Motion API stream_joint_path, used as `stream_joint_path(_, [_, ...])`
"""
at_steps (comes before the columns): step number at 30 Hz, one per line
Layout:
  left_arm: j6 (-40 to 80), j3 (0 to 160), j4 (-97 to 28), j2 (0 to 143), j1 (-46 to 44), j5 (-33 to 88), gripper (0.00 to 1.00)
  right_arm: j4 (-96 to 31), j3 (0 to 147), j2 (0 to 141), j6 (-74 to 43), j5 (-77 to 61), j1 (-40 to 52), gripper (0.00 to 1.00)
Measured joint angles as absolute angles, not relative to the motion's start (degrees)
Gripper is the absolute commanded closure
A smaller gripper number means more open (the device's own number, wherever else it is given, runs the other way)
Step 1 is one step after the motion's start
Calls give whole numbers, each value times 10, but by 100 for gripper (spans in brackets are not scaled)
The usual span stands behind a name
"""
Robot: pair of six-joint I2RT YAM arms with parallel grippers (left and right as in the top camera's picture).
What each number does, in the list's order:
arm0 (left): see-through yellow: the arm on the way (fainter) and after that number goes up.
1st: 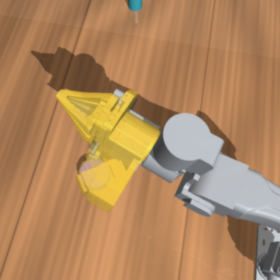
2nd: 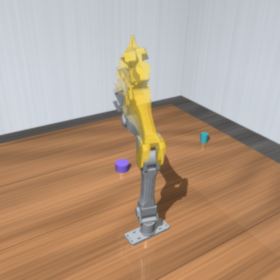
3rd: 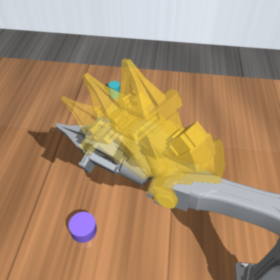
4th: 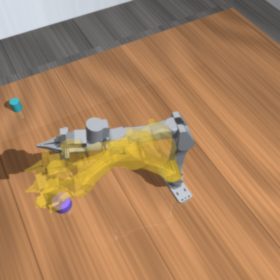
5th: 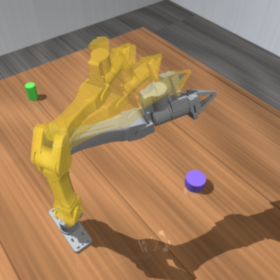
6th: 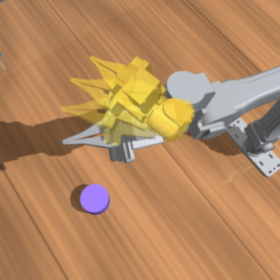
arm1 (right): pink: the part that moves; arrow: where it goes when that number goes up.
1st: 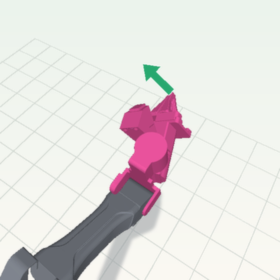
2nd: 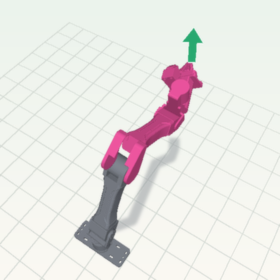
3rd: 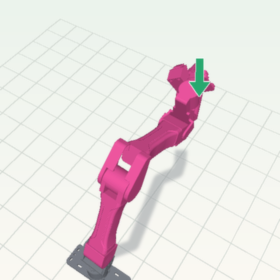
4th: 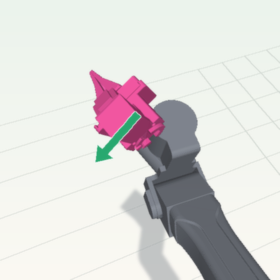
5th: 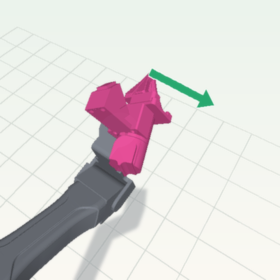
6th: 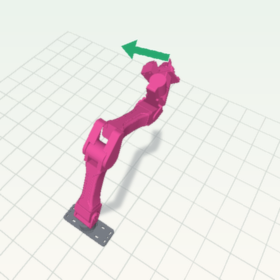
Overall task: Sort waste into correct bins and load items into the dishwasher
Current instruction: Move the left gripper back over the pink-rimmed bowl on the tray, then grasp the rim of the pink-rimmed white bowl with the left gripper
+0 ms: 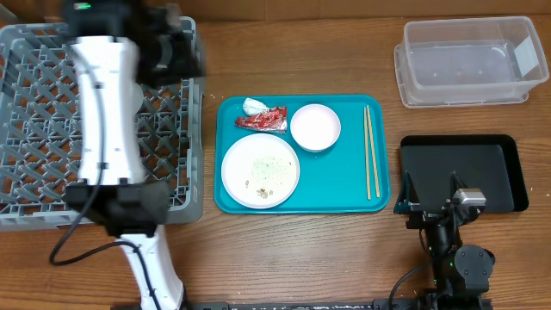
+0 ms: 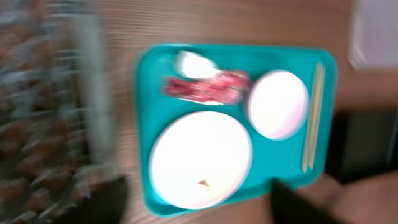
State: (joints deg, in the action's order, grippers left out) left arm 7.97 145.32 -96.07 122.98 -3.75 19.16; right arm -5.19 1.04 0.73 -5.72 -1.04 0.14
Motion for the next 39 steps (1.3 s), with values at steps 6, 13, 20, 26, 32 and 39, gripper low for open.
stream_joint_path(6, [58, 1406, -883, 1230, -178, 192, 18, -52, 10, 7, -57, -10, 1, 1])
stream_joint_path(13, [53, 1278, -726, 1230, -305, 98, 32, -51, 10, 7, -57, -10, 1, 0])
stream_joint_path(20, [53, 1182, -602, 1230, -398, 6, 36, -51, 10, 7, -57, -10, 1, 0])
stream_joint_path(26, [53, 1135, -559, 1230, -443, -67, 36, -52, 10, 7, -57, -10, 1, 0])
stream_joint_path(32, [24, 1133, -573, 1251, -441, -84, 31, -52, 10, 7, -57, -10, 1, 0])
stream_joint_path(39, [-7, 1132, -620, 1295, -438, -67, 20, -52, 10, 7, -57, -10, 1, 0])
